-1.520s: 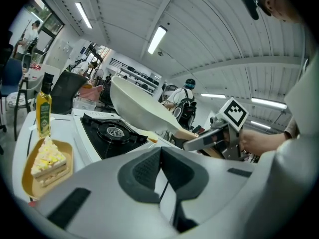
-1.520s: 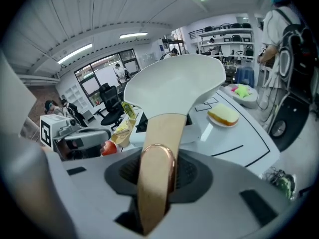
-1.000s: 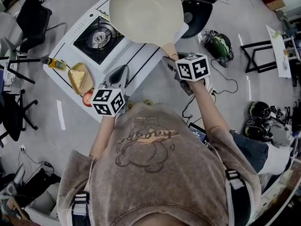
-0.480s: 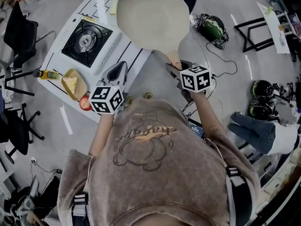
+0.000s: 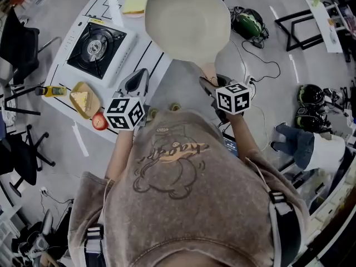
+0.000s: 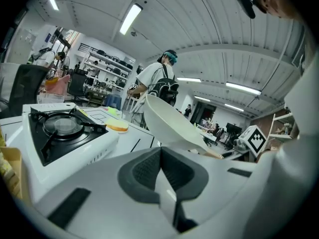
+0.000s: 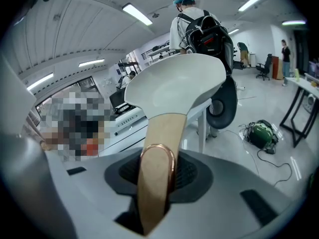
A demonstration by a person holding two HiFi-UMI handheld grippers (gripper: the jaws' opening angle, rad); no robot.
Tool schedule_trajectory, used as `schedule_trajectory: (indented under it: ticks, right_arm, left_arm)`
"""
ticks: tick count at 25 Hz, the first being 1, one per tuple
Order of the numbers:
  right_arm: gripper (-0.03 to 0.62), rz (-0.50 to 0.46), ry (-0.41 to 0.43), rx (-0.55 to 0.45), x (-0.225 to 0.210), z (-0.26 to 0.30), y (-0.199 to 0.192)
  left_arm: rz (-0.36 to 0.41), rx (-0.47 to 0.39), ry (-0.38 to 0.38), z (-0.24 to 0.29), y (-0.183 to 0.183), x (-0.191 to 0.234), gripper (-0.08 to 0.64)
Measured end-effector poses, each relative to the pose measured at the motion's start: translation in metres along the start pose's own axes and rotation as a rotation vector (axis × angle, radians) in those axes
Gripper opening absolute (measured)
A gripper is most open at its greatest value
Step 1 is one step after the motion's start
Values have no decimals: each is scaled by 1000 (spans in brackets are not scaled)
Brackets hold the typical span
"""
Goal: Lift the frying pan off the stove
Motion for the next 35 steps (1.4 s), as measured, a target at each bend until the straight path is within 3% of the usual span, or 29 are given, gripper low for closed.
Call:
schedule_trajectory:
  ticks: [19,35]
  right_arm:
    - [124,55,36,30,-18,6,-3]
    - [124,20,26,61,-12,5,4]
  left_arm:
    - [-10,23,30,8,-5,5,8]
    - [0,28,6,7,-3,-2,8]
Point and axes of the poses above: the fingertips, and each gripper's own axes: z forward along the fingers, x to its left, y out of its top, the point moved 10 cm from there along -z, backward along the fingers, and after that the axes turned 9 degrees about y, right-handed, at the moved point
